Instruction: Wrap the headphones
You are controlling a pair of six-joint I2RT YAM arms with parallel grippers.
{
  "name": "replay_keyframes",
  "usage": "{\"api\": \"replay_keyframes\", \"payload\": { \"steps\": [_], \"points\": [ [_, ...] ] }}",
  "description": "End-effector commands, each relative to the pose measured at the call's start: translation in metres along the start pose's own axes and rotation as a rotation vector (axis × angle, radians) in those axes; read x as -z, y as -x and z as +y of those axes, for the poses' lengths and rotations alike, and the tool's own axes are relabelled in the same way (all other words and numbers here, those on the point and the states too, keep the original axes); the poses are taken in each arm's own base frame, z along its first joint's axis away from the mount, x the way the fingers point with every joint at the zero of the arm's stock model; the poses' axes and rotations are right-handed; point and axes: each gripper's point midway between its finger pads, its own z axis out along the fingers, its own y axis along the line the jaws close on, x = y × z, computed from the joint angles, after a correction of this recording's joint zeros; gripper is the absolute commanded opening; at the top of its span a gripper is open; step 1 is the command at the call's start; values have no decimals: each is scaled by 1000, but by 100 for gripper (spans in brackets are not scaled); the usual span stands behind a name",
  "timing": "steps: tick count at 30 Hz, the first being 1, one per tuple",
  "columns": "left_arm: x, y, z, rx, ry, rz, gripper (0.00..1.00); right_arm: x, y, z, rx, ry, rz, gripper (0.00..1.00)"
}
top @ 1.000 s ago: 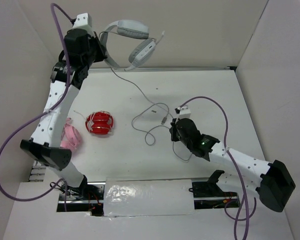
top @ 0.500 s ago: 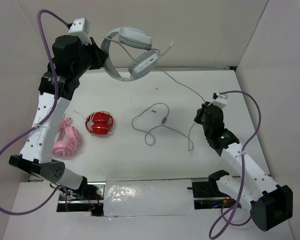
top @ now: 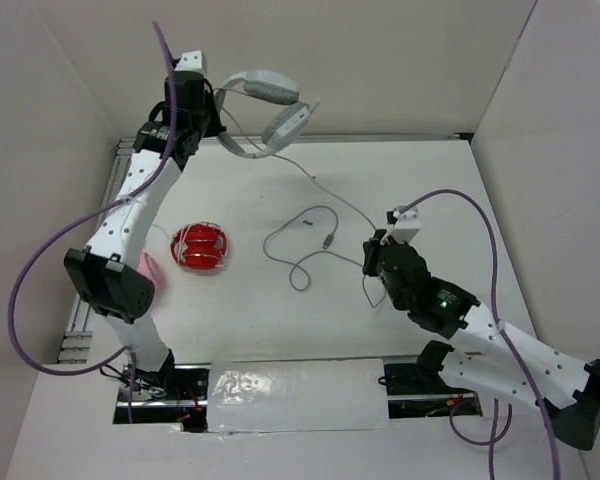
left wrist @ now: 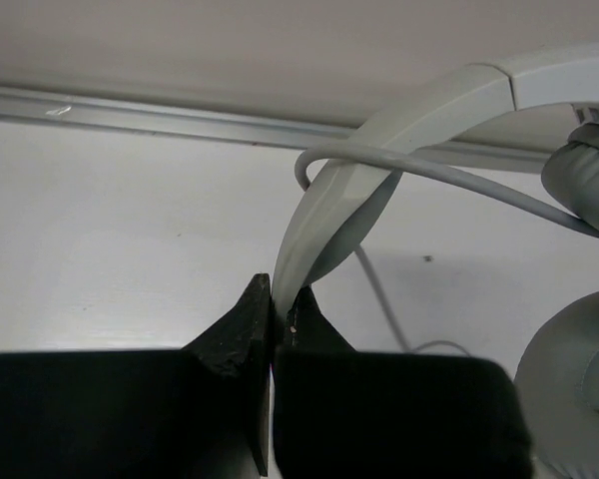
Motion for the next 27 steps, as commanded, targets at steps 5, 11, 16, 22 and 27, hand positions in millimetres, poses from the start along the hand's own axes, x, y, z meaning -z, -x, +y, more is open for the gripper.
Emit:
{"api": "replay_keyframes", "payload": {
  "steps": [5, 11, 16, 22, 27],
  "points": [
    [-45, -31, 12, -24, 57, 0, 0, 54, 117, 18, 21, -40, -280, 0],
    [-44, -60, -7, -87, 58, 20, 0, 65, 161, 71, 171, 182, -327, 0],
    [-41, -90, -34, -160, 17, 84, 0, 75, 178, 123, 313, 459, -341, 0],
    [-17, -113, -77, -275, -109, 64, 0, 70, 214, 152, 357, 638, -346, 0],
    [14, -130, -116, -415, -238, 36, 0, 45, 231, 151, 412, 651, -319, 0]
  ]
}}
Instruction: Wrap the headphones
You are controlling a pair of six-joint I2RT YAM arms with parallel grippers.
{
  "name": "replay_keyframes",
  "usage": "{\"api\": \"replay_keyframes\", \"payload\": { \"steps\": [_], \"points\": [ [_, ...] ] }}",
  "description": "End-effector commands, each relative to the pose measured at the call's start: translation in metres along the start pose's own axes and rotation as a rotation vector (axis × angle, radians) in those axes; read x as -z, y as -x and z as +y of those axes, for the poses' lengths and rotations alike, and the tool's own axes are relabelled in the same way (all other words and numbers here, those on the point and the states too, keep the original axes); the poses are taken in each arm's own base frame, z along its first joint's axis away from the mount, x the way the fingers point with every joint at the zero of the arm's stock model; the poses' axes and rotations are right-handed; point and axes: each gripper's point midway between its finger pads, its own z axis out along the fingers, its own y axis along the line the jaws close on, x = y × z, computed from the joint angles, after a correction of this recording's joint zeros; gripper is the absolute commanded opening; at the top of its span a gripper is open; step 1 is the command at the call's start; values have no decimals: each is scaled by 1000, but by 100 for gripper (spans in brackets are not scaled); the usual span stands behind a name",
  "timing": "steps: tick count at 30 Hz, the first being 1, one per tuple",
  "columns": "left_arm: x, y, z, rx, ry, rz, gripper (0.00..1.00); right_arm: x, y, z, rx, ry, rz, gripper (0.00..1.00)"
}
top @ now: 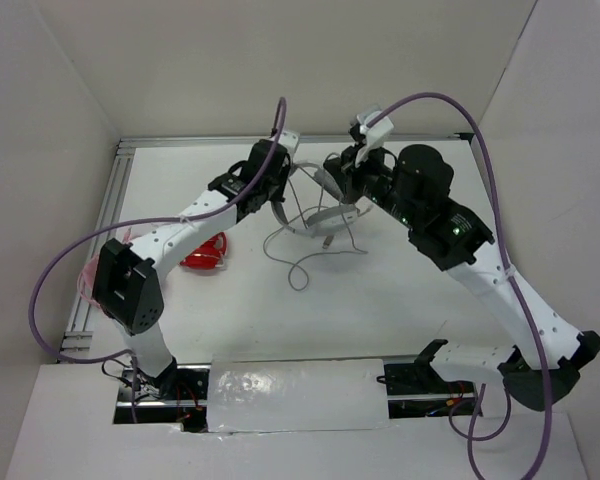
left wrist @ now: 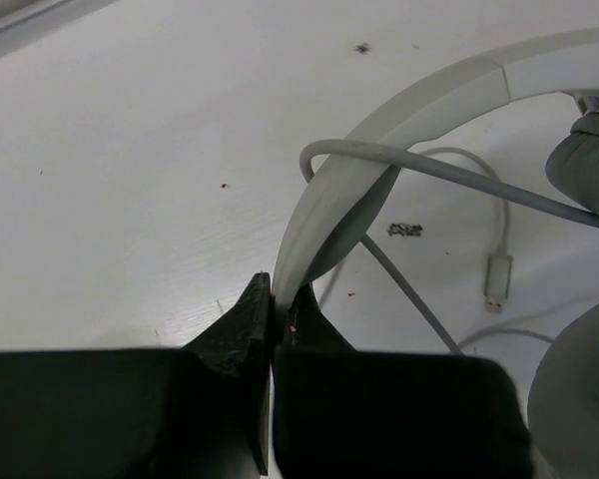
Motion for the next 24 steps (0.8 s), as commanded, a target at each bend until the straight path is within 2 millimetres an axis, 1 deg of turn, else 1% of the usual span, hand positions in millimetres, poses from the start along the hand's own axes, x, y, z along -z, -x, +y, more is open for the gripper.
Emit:
{"api": "replay_keyframes", "payload": {
  "steps": [1, 2, 4, 5, 6, 7, 8, 9, 10, 11, 13, 14, 15, 16, 17, 18, 19, 20, 21, 22, 24],
  "points": [
    [36, 53, -21, -84, -54, -214, 0, 1, 41, -8, 65, 55, -90, 0],
    [42, 49, -34, -147, -75, -235, 0, -4, 39, -21, 103, 7, -78, 0],
    [49, 43, -42, -250, -93, -255, 0, -5, 36, -45, 141, -77, -65, 0],
    [55, 34, -45, -307, -110, -260, 0, -4, 34, -65, 182, -132, -54, 0],
    [59, 33, -47, -323, -132, -268, 0, -1, 32, -79, 202, -188, -43, 0],
    [64, 29, -56, -345, -196, -271, 0, -1, 27, -91, 220, -216, -40, 0],
    [72, 25, -55, -364, -220, -277, 0, 6, 26, -112, 259, -269, -36, 0],
    [78, 25, -56, -372, -243, -287, 0, 6, 20, -121, 269, -288, -36, 0],
    [91, 25, -61, -395, -296, -310, 0, 8, 17, -129, 277, -303, -30, 0],
    [96, 23, -63, -409, -320, -316, 0, 16, 16, -149, 287, -359, -24, 0],
    [114, 23, -66, -443, -372, -347, 0, 15, 10, -153, 304, -327, -22, 0],
    [121, 20, -73, -462, -421, -359, 0, 16, 8, -157, 312, -325, -22, 0],
    [126, 18, -76, -477, -448, -364, 0, 16, -1, -165, 314, -324, -8, 0],
    [136, 13, -79, -513, -488, -371, 0, 13, -3, -159, 332, -267, -15, 0],
    [146, 7, -91, -539, -569, -384, 0, 10, -7, -158, 337, -242, -11, 0],
    [152, 4, -97, -556, -617, -397, 0, 8, -13, -160, 340, -228, -5, 0],
    [167, -7, -111, -605, -722, -413, 0, 1, -18, -154, 341, -174, -8, 1],
    [166, -7, -111, -610, -722, -413, 0, 1, -17, -154, 341, -175, -9, 1],
    [170, -12, -116, -618, -748, -403, 0, 0, -17, -152, 343, -154, -7, 1],
    [172, -9, -117, -614, -749, -411, 0, -4, -19, -147, 335, -119, -5, 1],
    [175, -2, -117, -587, -742, -419, 0, -6, -20, -143, 305, -96, -4, 0]
  ]
}}
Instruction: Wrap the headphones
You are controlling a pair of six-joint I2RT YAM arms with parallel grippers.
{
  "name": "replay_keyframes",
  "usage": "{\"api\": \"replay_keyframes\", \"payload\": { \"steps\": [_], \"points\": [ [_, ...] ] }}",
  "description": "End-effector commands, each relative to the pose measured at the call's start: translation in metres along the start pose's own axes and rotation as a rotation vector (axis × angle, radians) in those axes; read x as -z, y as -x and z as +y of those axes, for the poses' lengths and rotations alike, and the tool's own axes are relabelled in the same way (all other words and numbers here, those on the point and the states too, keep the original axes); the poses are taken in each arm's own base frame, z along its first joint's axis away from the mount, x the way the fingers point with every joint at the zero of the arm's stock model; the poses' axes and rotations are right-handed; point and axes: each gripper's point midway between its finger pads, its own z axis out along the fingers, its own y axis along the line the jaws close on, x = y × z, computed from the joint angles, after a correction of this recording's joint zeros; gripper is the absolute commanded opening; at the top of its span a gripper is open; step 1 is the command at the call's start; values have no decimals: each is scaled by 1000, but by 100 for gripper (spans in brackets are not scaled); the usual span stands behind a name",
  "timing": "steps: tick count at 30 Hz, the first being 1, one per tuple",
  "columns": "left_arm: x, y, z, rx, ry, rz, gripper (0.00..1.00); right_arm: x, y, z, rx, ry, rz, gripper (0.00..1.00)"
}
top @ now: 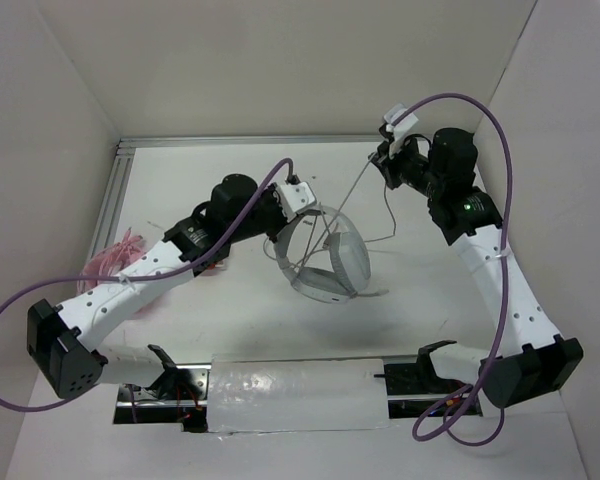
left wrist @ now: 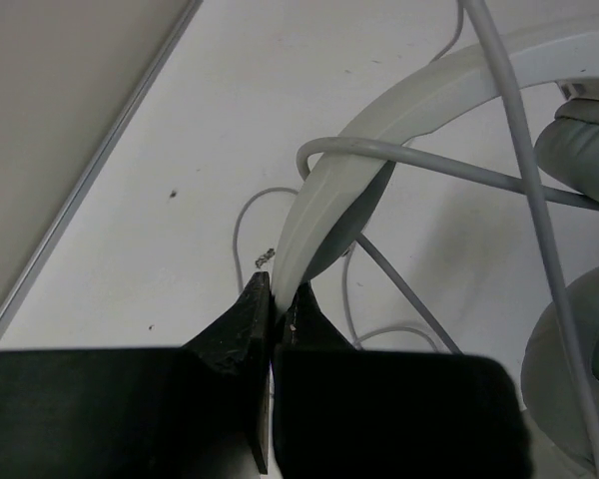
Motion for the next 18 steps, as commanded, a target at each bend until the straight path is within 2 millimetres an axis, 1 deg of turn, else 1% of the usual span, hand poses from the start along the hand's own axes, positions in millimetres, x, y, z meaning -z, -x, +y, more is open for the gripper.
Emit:
{"api": "replay_keyframes", "payload": {
  "steps": [1, 2, 3, 4, 5, 7, 8, 9, 12, 13, 15, 16, 17, 18],
  "points": [
    [13, 20, -31, -50, -166, -75, 0, 1, 42, -23, 42, -50, -154, 0],
    [17, 27, -37, -49, -202, -100, 0, -4, 36, -23, 32, -58, -162, 0],
    [27, 41, -40, -39, -220, -141, 0, -6, 32, -24, 11, -62, -164, 0],
    [33, 50, -43, -40, -236, -176, 0, -9, 26, -23, -1, -59, -168, 0],
    [49, 68, -47, -32, -257, -236, 0, -11, 23, -23, -17, -52, -167, 0],
    [64, 86, -46, -15, -257, -285, 0, -17, 14, -19, -67, -31, -157, 0],
    [78, 107, -40, 8, -232, -326, 0, -18, 11, -15, -98, -20, -159, 0],
    [94, 127, -35, 35, -213, -364, 0, -20, 4, -5, -128, 18, -167, 0],
    [114, 157, -29, 61, -206, -422, 0, -21, 7, 11, -146, 101, -202, 0],
    [127, 176, -25, 80, -200, -457, 0, -22, 4, 22, -174, 156, -214, 0],
    [138, 195, -19, 101, -184, -494, 0, -25, 0, 36, -192, 231, -220, 1],
    [137, 204, -15, 116, -179, -505, 0, -27, 0, 44, -196, 266, -228, 2],
    [153, 227, -8, 111, -158, -559, 0, -31, -4, 52, -209, 313, -221, 3],
    [155, 237, 1, 127, -122, -570, 0, -32, -4, 56, -210, 331, -219, 7]
  ]
}}
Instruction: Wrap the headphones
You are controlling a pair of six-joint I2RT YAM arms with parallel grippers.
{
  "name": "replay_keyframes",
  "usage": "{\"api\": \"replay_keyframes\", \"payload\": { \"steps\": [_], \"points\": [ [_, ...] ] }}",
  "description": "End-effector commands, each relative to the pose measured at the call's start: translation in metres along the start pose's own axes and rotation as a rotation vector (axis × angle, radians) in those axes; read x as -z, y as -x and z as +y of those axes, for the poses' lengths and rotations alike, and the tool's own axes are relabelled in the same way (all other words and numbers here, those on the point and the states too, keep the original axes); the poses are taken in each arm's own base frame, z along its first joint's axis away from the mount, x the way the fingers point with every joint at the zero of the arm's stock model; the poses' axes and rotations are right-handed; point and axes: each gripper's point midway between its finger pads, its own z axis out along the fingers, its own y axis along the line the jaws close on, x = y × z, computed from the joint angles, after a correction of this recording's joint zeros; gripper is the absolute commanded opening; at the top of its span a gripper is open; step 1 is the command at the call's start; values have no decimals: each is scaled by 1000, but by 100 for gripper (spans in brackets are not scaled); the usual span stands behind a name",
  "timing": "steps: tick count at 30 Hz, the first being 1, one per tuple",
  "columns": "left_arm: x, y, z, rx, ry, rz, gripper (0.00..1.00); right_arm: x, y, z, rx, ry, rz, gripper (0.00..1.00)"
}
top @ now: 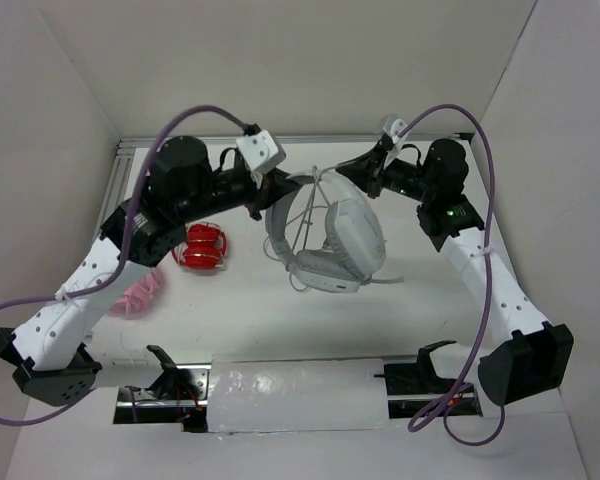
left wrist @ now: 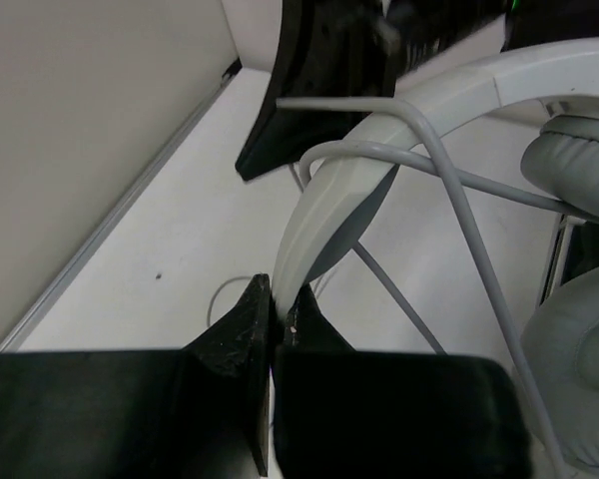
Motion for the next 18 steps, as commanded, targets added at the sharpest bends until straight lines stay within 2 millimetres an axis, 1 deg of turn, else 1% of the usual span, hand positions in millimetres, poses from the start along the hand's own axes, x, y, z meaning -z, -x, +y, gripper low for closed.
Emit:
{"api": "replay_keyframes", "payload": {
  "steps": [1, 2, 3, 4, 5, 6, 9, 10, 11, 12, 13, 15, 16, 18],
  "points": [
    [50, 146, -15, 34, -61, -385, 0, -11, -21, -13, -68, -18, 18, 9],
    [52, 155, -13, 38, -54, -408, 0, -15, -26, -9, -75, 14, 27, 10],
    [54, 163, -12, 47, -49, -427, 0, -16, -23, -6, -79, 32, 27, 14],
    [59, 172, -14, 56, -60, -455, 0, -21, -27, 0, -85, 61, 35, 16],
    [58, 177, -15, 56, -67, -476, 0, -21, -25, 5, -84, 97, 31, 18],
    [60, 180, -16, 73, -70, -489, 0, -22, -24, 6, -83, 110, 28, 22],
    [67, 191, -16, 78, -71, -527, 0, -27, -25, 14, -93, 164, 29, 25],
    [69, 197, -17, 75, -74, -539, 0, -30, -29, 15, -100, 174, 36, 25],
    [69, 197, -16, 81, -70, -529, 0, -32, -29, 16, -105, 182, 39, 26],
    [71, 206, -14, 85, -62, -541, 0, -33, -32, 17, -114, 186, 43, 26],
    [73, 209, -13, 83, -60, -543, 0, -37, -39, 18, -128, 197, 52, 26],
    [75, 218, -12, 83, -57, -554, 0, -43, -44, 25, -158, 231, 51, 27],
    [75, 219, -12, 79, -60, -556, 0, -48, -54, 27, -179, 241, 60, 27],
    [76, 225, -12, 87, -59, -565, 0, -60, -59, 38, -203, 269, 45, 27]
  ]
}}
